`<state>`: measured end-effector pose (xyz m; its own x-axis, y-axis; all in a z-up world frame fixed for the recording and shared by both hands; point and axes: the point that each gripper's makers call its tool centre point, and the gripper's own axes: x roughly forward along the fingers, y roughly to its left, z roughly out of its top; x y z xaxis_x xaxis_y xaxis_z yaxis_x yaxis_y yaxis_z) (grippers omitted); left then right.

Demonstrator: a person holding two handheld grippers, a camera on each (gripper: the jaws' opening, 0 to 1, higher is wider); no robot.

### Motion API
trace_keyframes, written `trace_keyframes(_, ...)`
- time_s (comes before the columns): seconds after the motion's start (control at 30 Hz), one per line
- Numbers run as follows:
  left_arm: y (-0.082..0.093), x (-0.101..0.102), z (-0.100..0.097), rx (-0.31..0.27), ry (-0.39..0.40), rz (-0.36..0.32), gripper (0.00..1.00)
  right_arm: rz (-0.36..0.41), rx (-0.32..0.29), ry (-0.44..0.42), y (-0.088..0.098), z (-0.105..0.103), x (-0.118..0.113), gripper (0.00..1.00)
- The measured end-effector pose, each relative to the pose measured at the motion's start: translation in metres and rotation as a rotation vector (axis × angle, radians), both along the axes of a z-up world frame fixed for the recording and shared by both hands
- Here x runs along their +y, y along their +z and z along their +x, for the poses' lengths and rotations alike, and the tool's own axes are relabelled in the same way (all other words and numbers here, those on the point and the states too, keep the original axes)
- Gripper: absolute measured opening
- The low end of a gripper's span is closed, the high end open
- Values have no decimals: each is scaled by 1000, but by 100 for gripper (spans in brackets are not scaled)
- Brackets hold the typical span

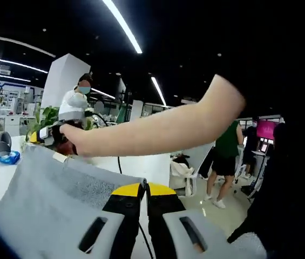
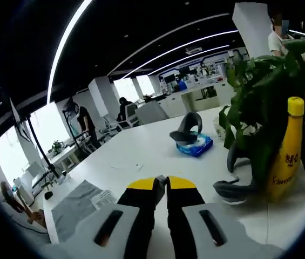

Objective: Fold the towel on the table until its edges align and the towel forms a compact rectangular stack.

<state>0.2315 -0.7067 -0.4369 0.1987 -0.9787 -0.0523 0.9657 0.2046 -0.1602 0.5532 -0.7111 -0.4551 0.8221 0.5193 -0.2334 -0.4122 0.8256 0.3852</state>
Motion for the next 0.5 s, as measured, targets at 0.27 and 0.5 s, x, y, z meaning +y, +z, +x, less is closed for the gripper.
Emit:
trace_keyframes(0.27,54,-15,-4,-66,-10,-100,3,62,-75,24,68,5,2,0)
trace_keyframes(0.5,56,-12,13,-89,83,-90,3,-96,44,163,27,5,23,0)
